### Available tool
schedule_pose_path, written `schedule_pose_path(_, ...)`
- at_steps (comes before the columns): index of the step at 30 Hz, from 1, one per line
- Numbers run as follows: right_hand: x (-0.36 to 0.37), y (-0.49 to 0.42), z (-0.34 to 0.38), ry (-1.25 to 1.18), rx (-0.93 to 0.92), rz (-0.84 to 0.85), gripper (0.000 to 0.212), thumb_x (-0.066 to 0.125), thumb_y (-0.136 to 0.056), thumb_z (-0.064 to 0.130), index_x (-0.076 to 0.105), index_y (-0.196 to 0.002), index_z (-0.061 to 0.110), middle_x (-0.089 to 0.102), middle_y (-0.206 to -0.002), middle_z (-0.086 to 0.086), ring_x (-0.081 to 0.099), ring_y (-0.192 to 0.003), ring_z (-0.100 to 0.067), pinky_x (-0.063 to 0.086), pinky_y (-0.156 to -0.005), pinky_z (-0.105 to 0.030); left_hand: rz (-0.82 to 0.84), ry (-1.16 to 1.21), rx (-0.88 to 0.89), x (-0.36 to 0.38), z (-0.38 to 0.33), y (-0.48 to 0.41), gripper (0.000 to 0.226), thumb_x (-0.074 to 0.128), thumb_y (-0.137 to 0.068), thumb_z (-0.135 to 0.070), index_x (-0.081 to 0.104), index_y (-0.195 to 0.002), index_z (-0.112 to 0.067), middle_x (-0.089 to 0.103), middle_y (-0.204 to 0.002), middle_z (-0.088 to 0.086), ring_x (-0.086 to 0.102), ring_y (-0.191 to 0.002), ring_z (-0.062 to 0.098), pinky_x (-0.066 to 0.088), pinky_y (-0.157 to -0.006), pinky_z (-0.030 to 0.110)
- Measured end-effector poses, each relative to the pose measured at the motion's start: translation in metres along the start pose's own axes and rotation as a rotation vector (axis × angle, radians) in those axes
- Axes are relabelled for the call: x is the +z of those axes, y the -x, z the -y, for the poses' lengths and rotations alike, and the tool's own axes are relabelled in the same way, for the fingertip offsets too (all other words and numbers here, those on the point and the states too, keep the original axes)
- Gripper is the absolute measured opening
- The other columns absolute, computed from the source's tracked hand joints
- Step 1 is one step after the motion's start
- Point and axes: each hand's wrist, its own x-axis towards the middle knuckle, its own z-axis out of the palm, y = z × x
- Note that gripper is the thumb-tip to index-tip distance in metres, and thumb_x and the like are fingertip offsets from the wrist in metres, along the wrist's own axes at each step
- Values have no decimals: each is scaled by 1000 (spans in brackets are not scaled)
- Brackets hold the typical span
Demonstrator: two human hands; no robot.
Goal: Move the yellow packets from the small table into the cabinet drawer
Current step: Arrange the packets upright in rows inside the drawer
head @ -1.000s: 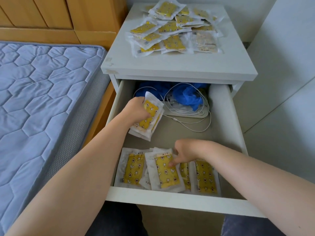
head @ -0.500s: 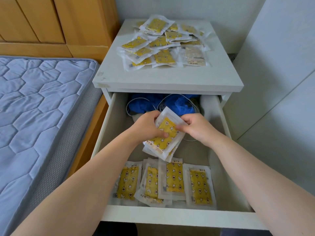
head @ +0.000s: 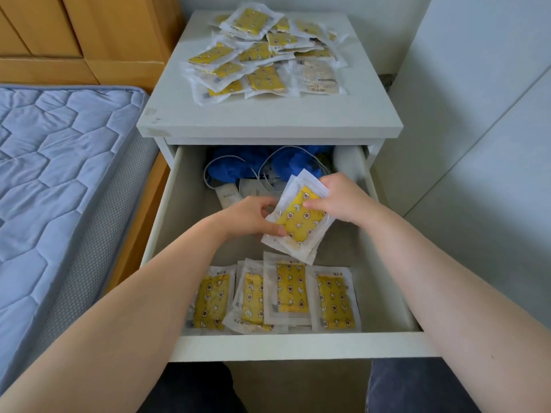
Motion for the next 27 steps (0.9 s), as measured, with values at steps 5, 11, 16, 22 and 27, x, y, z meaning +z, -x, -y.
schedule_pose_path(5,12,9,-5,543,28,516,32,72,-80,34,62,-88,4,59,-80,-5,52,-68,-19,38,-60,-29,247,-368,-160,6,29,-7,71,67,-87,-11,31,-148,-22,51,-139,0,49,-127,16,40,-104,29)
schedule_pose_path(11,39,16,-8,1007,164,711,44,70,-84,32,60,-119,7,62,-115,-7,61,-99,-26,47,-75,-33,257,-657,-114,33,22,-16,58,54,-96,-30,32,-148,-19,44,-146,0,43,-131,18,35,-109,33)
schedule_pose_path(16,53,7,-17,1082,202,838,52,71,-83,36,58,-126,10,61,-123,-6,61,-107,-26,48,-79,-34,386,-756,-78,46,17,-14,52,55,-95,-35,41,-143,-21,47,-143,-1,44,-129,20,36,-107,37)
schedule_pose_path(22,57,0,-23,1108,205,894,63,71,-79,46,55,-130,12,59,-125,-4,59,-110,-27,50,-93,-40,450,-731,-52,47,18,-12,60,62,-90,-35,39,-144,-24,46,-142,-4,44,-129,20,37,-107,37)
schedule_pose_path(27,60,-2,-23,1042,195,906,71,76,-72,50,54,-129,14,59,-119,-2,60,-107,-26,50,-94,-43,410,-744,-42,53,22,-17,62,67,-86,-37,43,-140,-20,50,-138,0,50,-121,21,42,-103,39)
